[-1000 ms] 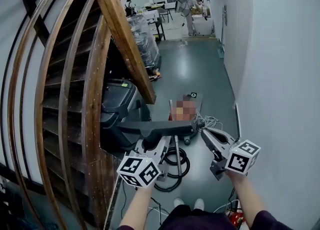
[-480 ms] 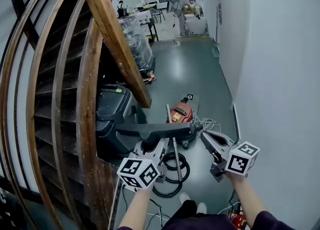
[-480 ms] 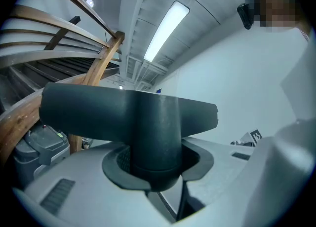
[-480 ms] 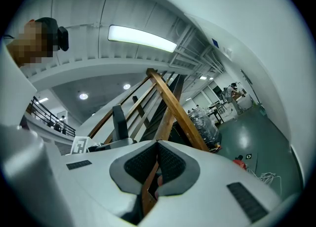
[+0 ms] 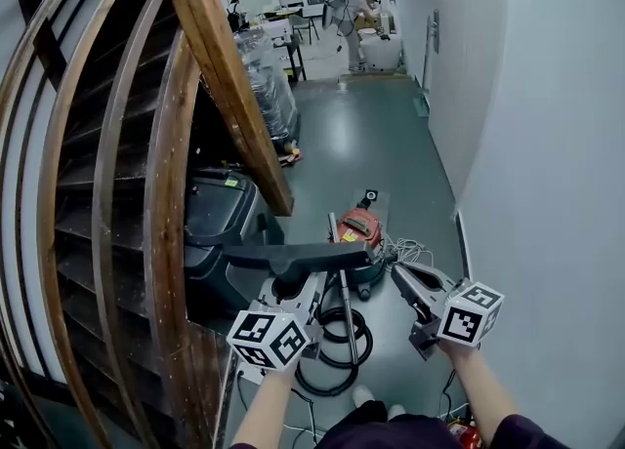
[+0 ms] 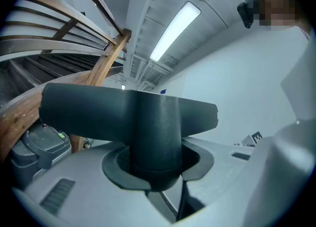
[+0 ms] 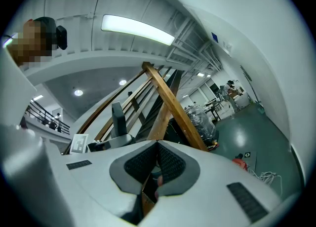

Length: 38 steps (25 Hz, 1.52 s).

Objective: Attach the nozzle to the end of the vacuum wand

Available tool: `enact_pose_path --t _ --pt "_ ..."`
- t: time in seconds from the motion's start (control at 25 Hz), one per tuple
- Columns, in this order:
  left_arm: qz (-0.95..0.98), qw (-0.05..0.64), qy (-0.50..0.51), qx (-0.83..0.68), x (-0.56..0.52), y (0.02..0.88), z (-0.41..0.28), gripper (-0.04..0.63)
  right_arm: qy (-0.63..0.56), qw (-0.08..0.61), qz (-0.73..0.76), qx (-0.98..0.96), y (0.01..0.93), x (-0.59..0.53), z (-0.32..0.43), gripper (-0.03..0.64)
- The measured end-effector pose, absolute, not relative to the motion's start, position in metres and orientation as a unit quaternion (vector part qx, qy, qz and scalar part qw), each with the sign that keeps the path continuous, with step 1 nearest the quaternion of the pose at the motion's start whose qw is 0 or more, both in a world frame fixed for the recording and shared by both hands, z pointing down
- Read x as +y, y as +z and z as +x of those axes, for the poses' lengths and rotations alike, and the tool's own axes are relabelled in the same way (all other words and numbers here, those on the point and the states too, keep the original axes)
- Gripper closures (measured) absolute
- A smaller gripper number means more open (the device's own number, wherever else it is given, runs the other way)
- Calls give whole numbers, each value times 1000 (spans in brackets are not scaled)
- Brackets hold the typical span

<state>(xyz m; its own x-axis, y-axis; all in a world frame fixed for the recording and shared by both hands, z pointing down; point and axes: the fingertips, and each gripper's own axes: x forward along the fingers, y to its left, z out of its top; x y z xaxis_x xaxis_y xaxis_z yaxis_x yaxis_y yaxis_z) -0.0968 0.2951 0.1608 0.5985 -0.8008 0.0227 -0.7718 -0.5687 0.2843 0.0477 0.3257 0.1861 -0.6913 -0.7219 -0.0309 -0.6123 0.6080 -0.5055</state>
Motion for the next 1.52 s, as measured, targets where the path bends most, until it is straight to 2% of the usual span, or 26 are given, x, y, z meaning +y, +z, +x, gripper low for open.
enact_pose_path --t 0.76,1.52 --pt "881 155 -56 -444 260 187 -122 446 -244 96 -384 885 208 293 26 598" --pt "859 190 -51 -472 136 228 -99 446 -280 65 -355 890 252 156 40 598"
